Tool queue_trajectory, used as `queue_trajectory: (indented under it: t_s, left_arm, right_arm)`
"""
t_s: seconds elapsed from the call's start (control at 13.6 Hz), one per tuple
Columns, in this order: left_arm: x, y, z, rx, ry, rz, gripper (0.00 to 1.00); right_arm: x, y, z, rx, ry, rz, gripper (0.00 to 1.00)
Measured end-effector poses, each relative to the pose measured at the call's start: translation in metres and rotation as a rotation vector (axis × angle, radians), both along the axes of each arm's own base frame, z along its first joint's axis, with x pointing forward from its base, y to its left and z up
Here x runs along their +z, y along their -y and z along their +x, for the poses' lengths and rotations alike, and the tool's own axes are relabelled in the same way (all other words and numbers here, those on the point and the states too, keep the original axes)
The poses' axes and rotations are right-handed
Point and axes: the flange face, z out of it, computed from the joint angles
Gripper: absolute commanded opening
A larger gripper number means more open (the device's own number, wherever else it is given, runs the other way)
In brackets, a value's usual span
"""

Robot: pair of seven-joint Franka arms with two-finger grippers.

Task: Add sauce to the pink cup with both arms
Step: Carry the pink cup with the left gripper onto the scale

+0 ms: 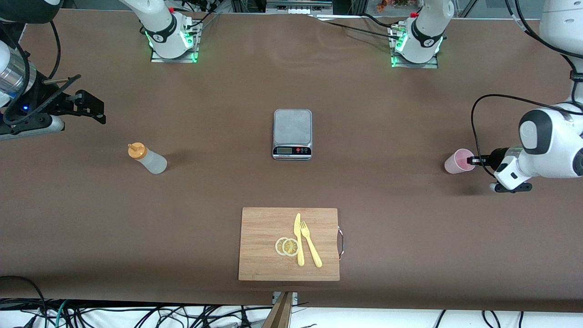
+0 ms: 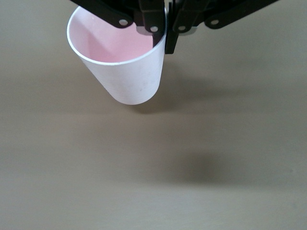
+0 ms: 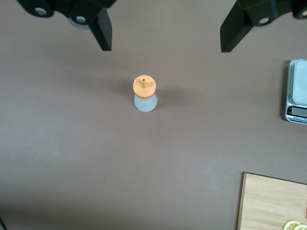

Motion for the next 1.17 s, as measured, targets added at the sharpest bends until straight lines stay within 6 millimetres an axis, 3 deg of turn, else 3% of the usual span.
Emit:
queue_trajectory:
  t_s: [0.15,0.29,0.51,0.66,0.88,1.03,1.17]
  left_arm:
    - [0.047,0.03,0.015,-0.057,0.017,-0.023,0.0]
    - [0.09,0.075,0.021,-0.12,0.018,-0.048,0.0]
    - [0.133,0.182,0.02,-0.151,0.017,-0.057,0.0]
    - [0.14,0.26,0.005,-0.118,-0.006,-0.033,0.0]
    - [0.137,0.379,-0.027,-0.085,0.001,0.017,0.0]
    - [0.121,0.45,-0.054,-0.07,0.02,0.025,0.0]
    - [0.095,0.508,-0.079,-0.051,0.035,0.016,0.0]
  right_arm:
    - [0.0,0.0,0.0,0.0,0.0,0.0,1.0]
    - [0.0,0.0,0.0,0.0,0.0,0.0,1.0]
    - [0.0,0.0,0.0,0.0,0.0,0.0,1.0]
    - [0.0,0.001,0.0,-0.002,0.0,0.0,1.0]
    - [0.0,0.004,0.0,-0.007,0.0,0.0,1.0]
    - [0.0,0.005,0.001,-0.009,0.0,-0.001,1.0]
    - [0.0,0.006,0.001,-0.01,0.0,-0.001,1.0]
